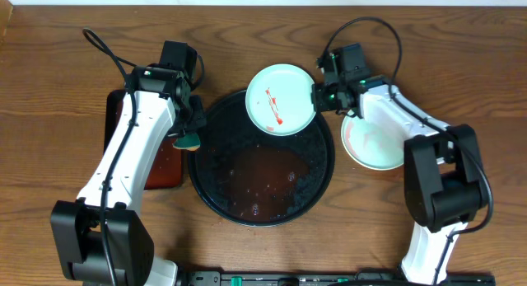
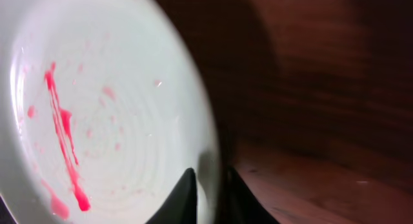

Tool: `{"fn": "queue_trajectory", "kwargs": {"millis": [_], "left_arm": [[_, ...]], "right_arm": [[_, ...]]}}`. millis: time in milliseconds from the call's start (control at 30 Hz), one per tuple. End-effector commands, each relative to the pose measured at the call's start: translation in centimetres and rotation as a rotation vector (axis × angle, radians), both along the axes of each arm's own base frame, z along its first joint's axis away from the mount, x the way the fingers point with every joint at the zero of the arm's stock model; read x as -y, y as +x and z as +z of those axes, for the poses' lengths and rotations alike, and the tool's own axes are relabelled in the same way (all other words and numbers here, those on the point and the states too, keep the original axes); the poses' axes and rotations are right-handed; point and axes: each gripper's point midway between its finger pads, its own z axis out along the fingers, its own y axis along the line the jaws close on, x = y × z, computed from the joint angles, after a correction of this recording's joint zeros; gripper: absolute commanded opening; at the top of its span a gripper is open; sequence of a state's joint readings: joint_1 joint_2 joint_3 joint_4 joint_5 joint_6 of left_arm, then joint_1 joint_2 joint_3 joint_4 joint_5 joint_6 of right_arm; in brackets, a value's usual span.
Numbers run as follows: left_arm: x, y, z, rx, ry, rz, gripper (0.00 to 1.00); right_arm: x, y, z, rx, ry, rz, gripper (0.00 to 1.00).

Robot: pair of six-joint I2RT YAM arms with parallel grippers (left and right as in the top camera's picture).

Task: Clean dirty plates on tray and stack at the side
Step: 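Move right gripper to the back light-blue plate and grasp its rim, then drag the light-blue plate to the tray center with right gripper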

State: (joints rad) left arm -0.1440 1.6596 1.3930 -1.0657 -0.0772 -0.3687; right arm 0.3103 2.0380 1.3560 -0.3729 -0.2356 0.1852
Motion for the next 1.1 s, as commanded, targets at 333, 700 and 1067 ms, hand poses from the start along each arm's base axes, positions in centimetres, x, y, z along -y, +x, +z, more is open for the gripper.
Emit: {"fn": "queue_trajectory", "kwargs": {"millis": [333,700,1067], "left_arm": [[-0.1,0.4,0.6,0.019,0.000,-0.004,0.08],[-0.1,0.4,0.6,0.020,0.000,-0.004,0.08],[-0.1,0.4,0.6,0.019,-0.001,-0.004,0.08]], "right_arm": [[-1.1,-1.2,-0.6,-0.063,0.011,-0.002,0.01],[-2.6,-6.3,3.5,-0.224,0.079,-0.059,0.01],[-2.6,-12.2,-0.3,-0.394,-0.103,-0.173,0.01]]}}
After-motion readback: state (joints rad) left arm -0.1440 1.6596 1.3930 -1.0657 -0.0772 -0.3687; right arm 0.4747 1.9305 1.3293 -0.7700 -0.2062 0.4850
